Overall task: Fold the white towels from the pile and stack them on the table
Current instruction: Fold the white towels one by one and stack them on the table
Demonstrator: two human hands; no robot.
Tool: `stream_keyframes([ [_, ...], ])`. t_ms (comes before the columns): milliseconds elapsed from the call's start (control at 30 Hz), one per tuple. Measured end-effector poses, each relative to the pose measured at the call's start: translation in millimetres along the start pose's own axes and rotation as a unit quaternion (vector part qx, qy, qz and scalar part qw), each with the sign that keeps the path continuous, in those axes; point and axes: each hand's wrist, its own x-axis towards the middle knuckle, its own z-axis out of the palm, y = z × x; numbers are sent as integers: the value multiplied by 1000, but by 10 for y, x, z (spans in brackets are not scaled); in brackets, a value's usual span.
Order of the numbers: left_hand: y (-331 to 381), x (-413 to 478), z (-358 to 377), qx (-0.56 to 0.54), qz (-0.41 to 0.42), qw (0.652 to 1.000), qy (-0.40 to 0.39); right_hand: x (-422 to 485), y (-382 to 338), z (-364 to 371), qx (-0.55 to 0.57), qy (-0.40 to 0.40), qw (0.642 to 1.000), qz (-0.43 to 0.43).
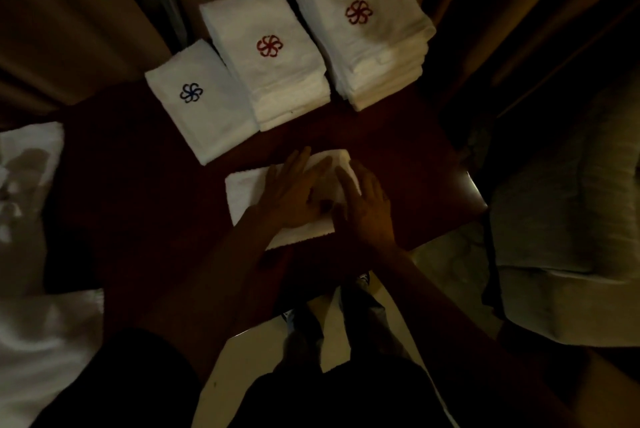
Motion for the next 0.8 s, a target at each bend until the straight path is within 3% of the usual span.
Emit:
stream_keyframes([
  [133, 43, 26, 80, 49, -11, 999, -19, 50, 85, 22, -30, -164, 985, 43],
  [267, 63, 34, 160, 53, -31, 998, -29, 36, 203, 71, -4, -205, 975, 83],
  [433, 49, 43, 153, 33, -53, 998, -31, 38, 194, 100, 37, -188, 975, 114],
  [533, 9, 26, 148, 1, -76, 997, 25, 46, 191, 64, 35, -134, 976, 170],
  [667, -125, -41, 80, -10, -112, 992, 54, 69, 207, 62, 118, -151, 920, 341],
  [733, -182, -55, 26, -11, -134, 991, 28, 85, 183, 96, 167, -139, 902, 373],
  [800, -242, -70, 7, -27, -172, 985, -1, 105, 131, 139, 253, -79, 887, 379],
])
